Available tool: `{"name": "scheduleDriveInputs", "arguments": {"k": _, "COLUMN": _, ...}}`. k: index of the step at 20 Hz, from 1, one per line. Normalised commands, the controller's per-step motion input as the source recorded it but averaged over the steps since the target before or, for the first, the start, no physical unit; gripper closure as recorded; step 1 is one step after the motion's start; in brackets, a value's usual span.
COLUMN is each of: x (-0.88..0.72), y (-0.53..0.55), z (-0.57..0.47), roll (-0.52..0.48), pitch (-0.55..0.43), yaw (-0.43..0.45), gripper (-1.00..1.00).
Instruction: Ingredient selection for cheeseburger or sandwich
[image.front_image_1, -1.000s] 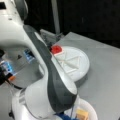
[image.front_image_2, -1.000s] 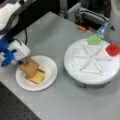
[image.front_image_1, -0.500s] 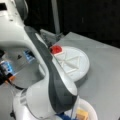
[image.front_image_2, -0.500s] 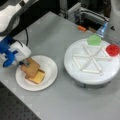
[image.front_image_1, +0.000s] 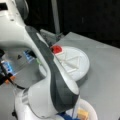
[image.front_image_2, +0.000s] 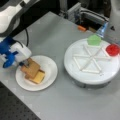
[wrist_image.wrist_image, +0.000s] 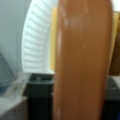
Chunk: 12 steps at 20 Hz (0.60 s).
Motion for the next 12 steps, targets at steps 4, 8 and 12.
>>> {"name": "scheduleDriveInputs", "arguments": {"k": 4, "x": -0.29, "y": 0.38, "z": 0.0, "roll": -0.324, "pitch": -0.138, "yaw": -0.127, "gripper": 1.0}}
{"name": "scheduleDriveInputs", "arguments": {"k": 8, "x": -0.3, "y": 0.35, "z": 0.01, "roll": -0.322, "pitch": -0.138, "yaw": -0.13, "gripper": 1.0}}
{"name": "scheduleDriveInputs", "arguments": {"k": 12, "x": -0.32, "y": 0.33, "z": -0.01, "roll": -0.321, "pitch": -0.141, "yaw": -0.132, "gripper": 1.0}}
